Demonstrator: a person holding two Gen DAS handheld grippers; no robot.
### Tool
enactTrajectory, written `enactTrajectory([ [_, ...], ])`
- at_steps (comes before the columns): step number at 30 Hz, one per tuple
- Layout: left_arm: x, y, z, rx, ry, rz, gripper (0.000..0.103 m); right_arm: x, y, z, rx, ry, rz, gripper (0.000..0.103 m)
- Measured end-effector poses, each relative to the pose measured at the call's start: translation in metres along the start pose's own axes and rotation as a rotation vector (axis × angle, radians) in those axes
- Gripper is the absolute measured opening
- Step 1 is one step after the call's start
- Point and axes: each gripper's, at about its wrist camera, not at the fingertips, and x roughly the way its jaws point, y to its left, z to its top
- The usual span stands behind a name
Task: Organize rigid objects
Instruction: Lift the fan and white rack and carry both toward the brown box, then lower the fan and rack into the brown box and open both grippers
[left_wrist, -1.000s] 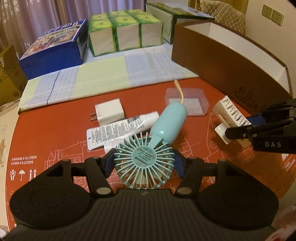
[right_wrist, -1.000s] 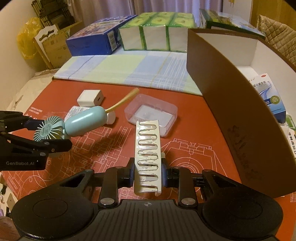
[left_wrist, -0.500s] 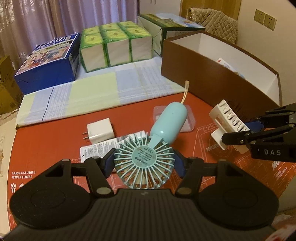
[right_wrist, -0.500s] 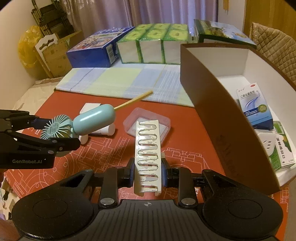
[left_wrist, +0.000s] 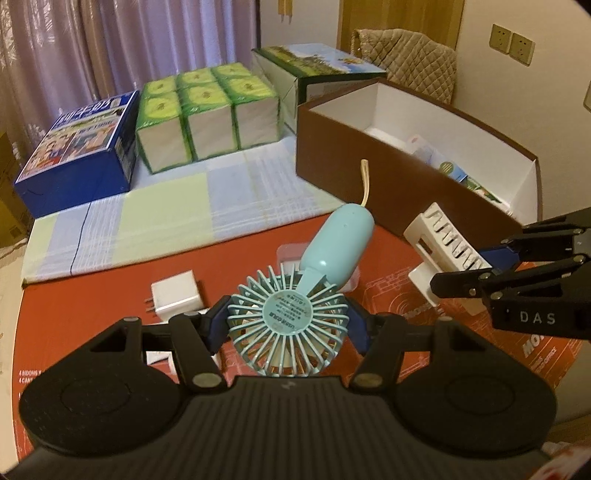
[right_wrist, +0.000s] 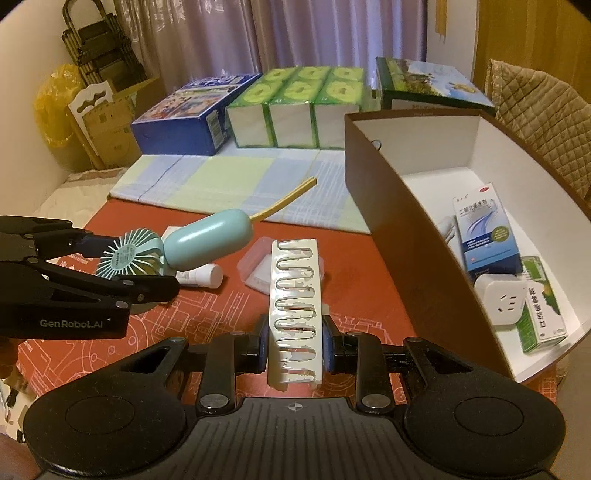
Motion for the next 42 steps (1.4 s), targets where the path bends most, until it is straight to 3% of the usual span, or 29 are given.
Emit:
enactTrajectory([
  [21,-0.002,-0.051,0.046,0.081,-0.085,-0.068,0.060,-0.039,-0.035,0.011,0.039,-0.079,-0.052,0.024],
  [42,0.017,-0.097,0.101,0.125,-0.149,-0.120,0.059,-0.057,-0.099,0.025,0.101,-0.104,-0.102,0.024],
])
